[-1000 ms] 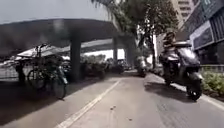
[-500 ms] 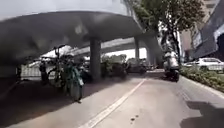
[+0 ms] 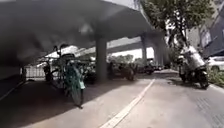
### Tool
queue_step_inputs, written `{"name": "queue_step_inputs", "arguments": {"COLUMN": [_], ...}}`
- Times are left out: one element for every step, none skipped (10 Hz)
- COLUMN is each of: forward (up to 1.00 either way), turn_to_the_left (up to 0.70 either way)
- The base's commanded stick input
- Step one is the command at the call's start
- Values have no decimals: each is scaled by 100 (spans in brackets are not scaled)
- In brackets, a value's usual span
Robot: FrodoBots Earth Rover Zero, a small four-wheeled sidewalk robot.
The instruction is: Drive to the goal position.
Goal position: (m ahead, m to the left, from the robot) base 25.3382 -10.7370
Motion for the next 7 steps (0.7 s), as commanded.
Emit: {"name": "queue_step_inputs", "arguments": {"forward": [45, 45, 45, 45, 45, 45, 45], "turn_to_the_left": [-27, -27, -27, -27, -27, -27, -27]}}
